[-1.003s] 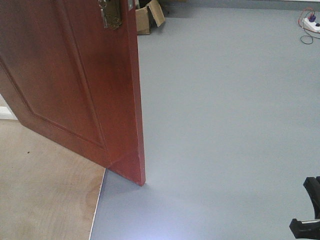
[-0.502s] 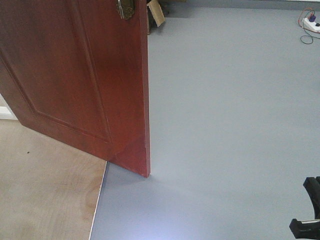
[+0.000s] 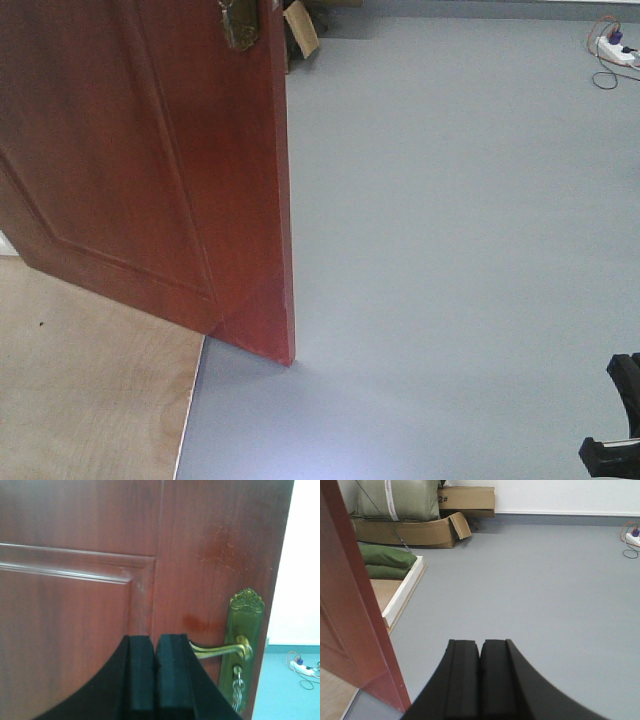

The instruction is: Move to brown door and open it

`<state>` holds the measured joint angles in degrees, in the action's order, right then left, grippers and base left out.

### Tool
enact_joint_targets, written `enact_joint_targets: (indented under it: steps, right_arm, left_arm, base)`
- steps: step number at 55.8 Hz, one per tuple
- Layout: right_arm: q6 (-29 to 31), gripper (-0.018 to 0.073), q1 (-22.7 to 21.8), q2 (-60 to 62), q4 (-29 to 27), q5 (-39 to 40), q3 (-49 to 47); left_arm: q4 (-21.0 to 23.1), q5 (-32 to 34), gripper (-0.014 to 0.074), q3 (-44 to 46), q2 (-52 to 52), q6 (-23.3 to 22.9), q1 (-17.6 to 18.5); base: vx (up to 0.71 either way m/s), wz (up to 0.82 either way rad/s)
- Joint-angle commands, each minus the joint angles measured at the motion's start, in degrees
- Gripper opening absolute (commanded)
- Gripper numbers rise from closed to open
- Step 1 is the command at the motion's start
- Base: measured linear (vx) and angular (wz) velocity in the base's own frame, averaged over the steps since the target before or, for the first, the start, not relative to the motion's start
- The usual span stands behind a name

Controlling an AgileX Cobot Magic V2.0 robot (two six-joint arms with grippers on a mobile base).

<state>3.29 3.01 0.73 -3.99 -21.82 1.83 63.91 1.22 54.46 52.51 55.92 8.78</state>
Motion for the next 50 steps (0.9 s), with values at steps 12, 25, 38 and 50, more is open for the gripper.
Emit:
enact_joint_targets:
  steps: [12,25,38,50]
  right_arm:
    - [0.53,0.0,0.08,0.32,0.21,4.41,0.19]
    - [0.53,0.0,0.08,0.32,0.21,4.41,0.19]
    - [0.53,0.0,0.08,0.32,0.21,4.41,0.19]
    - [0.53,0.0,0.08,0.32,0.21,4.58,0.19]
  left_arm:
    - [0.08,2.14,-0.0003,1.62,-0.74,-0.08,0.28]
    - [0.08,2.14,-0.0003,1.62,-0.74,-0.08,0.28]
    - [0.08,2.14,-0.0003,1.62,-0.74,-0.08,0.28]
    - [0.08,2.14,-0.0003,1.62,-0.74,-0.08,0.28]
  base:
    - [0.21,-0.07]
    - [0.24,-0.06]
    - [0.24,-0.04]
    - [0.21,-0.03]
